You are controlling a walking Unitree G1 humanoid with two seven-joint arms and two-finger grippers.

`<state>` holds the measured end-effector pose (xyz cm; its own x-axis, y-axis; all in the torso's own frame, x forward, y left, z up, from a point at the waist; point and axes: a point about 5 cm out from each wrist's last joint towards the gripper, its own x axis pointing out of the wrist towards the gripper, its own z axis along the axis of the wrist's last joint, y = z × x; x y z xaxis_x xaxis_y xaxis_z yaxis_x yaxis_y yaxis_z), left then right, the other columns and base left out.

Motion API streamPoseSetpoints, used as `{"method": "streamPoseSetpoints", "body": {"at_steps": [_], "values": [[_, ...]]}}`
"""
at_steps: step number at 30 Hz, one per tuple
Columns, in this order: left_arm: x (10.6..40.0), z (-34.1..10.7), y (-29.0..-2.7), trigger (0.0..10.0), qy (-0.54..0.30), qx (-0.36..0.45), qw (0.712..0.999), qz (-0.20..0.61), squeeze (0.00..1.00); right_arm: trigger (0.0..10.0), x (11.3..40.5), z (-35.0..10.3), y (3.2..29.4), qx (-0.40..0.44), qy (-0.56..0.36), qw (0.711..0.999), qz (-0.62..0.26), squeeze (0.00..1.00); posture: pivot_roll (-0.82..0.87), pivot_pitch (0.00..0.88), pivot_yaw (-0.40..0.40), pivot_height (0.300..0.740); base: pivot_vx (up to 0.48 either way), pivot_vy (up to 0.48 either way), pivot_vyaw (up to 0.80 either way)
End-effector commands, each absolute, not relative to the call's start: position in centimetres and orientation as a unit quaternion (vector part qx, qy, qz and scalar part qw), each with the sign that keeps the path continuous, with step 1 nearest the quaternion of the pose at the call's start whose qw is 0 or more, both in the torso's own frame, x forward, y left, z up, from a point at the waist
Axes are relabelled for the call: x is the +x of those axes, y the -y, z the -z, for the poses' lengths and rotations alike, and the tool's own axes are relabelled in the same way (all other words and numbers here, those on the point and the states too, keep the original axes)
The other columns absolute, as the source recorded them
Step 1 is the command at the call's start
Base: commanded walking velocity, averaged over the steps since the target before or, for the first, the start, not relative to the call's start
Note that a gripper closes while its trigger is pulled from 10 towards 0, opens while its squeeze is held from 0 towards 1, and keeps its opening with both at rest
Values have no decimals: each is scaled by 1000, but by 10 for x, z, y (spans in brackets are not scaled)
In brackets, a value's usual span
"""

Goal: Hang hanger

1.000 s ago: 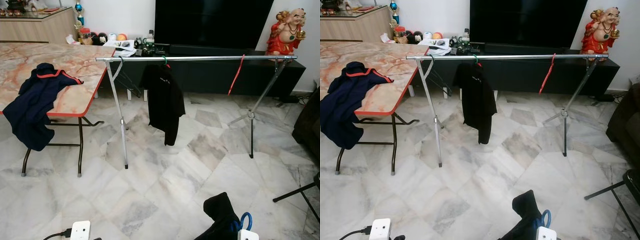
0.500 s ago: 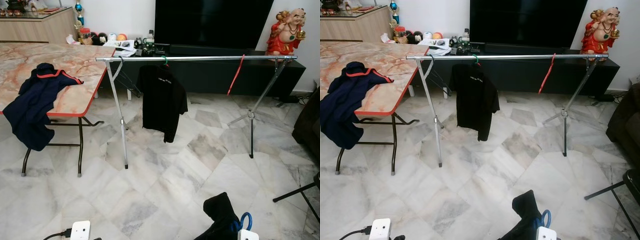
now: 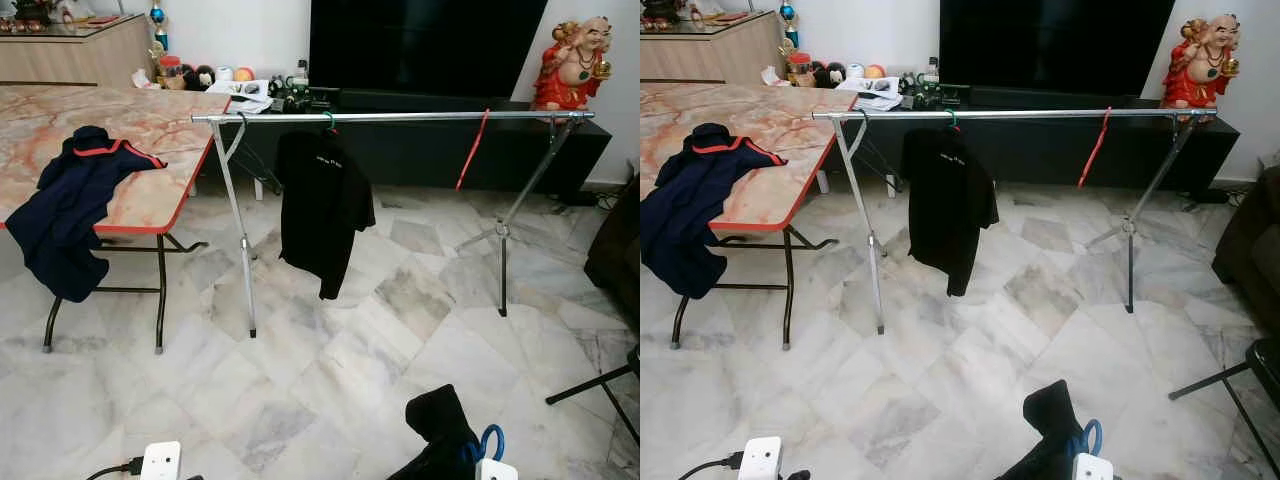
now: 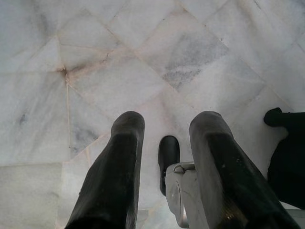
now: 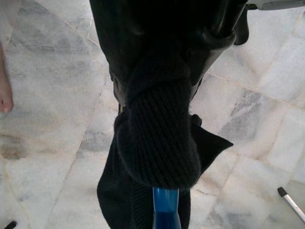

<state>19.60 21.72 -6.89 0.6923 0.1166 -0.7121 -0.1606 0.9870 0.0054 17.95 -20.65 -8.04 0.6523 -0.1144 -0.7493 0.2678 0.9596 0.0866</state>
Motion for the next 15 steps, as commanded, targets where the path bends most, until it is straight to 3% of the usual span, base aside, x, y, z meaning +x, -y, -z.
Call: {"method": "streamPoseSetpoints", "body": {"at_steps": [1, 15], "values": [[178, 75, -237, 10000, -457, -24, 889, -4, 0, 10000, 186, 84, 173, 72, -443, 893, 17, 0, 134, 0, 47, 740, 0, 0, 0], [177, 75, -237, 10000, -456, -30, 889, -6, 0, 10000, 184, 85, 173, 62, -449, 891, 15, 0, 136, 1, 47, 740, 0, 0, 0]]}}
